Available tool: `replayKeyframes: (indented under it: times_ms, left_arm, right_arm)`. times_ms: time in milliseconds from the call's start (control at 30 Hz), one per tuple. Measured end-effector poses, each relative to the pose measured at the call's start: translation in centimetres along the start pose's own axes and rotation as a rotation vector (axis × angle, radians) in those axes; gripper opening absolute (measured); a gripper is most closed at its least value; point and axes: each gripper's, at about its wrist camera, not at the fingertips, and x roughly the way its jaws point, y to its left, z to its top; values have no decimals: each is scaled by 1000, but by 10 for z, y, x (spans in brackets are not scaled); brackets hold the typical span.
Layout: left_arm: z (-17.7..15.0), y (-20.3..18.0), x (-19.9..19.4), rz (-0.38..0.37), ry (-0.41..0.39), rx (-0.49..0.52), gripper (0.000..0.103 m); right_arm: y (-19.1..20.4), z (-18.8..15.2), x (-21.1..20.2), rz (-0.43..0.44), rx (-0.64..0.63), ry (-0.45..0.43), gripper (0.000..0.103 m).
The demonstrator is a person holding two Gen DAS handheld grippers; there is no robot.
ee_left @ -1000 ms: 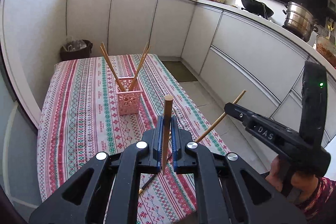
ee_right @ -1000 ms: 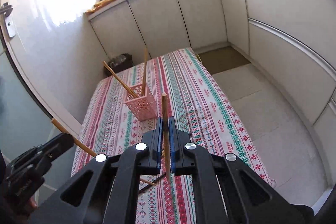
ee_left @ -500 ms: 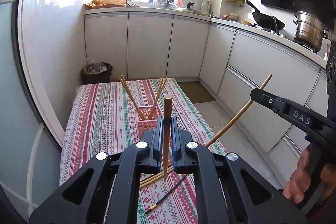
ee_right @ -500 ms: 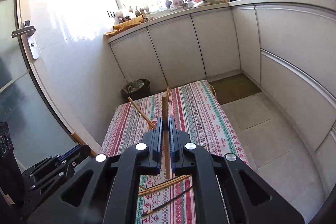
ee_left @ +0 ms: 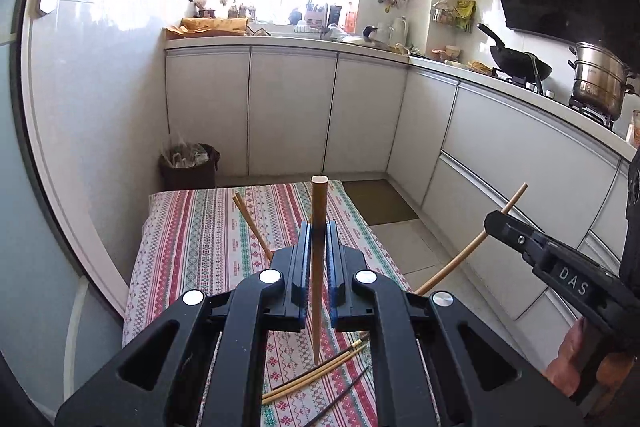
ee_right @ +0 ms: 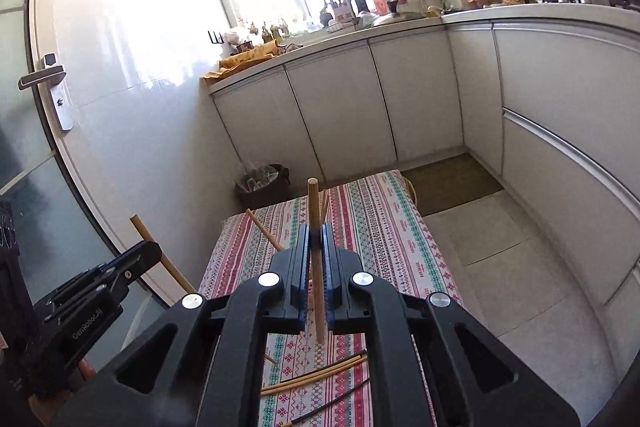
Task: Organize utensils
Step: 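Carry the upright chopstick with the left gripper over the pink basket, then open the left gripper to drop the chopstick into the basket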
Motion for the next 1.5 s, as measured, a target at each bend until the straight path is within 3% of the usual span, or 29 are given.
replayKeyframes:
  times_ms: [467,667,800,867,1200,1500]
  left_arm:
    - [42,32,79,63,-73,-70,6]
    - [40,53,120,85,-62,-113,6]
    - [24,61,144,87,-14,-130,8]
    - [15,66,145,93,-2,-147,13]
    - [3,85,107,130,-44,-207,20]
    - [-7,97,114,188,-11,-190,22]
  right_arm:
    - [5,33,73,25,-1,-19,6]
    - [2,29,107,18,-10,2,6]
    - [4,26,128,21,-8,21,6]
    - [7,25,137,18,-11,26,6]
    - [29,22,158,20,-41,13,6]
    - [41,14,192,23,-49,45,8]
